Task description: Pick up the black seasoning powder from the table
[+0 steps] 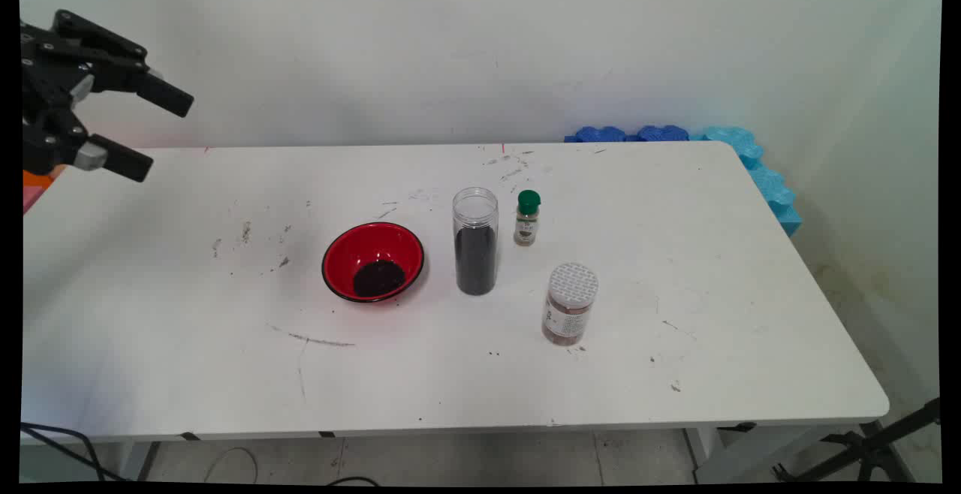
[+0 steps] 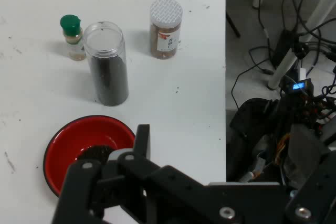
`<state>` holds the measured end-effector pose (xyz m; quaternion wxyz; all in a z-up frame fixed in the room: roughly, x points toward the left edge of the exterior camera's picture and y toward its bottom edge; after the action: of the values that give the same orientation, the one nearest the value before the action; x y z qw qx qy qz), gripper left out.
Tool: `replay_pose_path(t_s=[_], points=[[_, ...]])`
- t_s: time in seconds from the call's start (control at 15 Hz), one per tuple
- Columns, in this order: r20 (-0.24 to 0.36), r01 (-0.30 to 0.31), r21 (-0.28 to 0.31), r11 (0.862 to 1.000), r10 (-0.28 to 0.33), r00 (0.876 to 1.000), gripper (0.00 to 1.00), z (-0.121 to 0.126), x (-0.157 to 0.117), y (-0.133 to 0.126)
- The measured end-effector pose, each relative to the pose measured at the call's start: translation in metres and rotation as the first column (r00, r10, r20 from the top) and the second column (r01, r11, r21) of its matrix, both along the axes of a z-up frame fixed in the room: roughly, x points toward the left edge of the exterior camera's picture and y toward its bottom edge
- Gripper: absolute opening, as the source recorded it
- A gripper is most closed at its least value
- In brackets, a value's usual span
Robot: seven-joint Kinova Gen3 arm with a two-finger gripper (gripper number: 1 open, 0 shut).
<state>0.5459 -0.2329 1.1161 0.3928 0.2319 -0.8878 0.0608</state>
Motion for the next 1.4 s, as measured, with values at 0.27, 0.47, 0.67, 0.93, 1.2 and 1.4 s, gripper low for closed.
replay_pose_path(t_s=[0.27,0.47,0.67,0.93,1.2,1.4], points=[[-0.002,-0.003,0.001,1.0,0.003,1.0,1.0,-0.003,0.001,-0.008],[-0.005,-0.004,0.004,1.0,0.004,1.0,1.0,-0.006,0.002,-0.018],[-0.007,-0.003,0.006,1.0,0.003,1.0,1.0,-0.009,0.001,-0.027],[-0.009,-0.007,0.006,1.0,0.007,1.0,1.0,-0.019,-0.002,-0.041],[-0.013,-0.037,-0.002,0.999,0.037,0.999,1.0,-0.037,-0.013,-0.054],[-0.004,-0.073,-0.011,0.997,0.073,0.997,1.0,-0.06,-0.033,-0.064]])
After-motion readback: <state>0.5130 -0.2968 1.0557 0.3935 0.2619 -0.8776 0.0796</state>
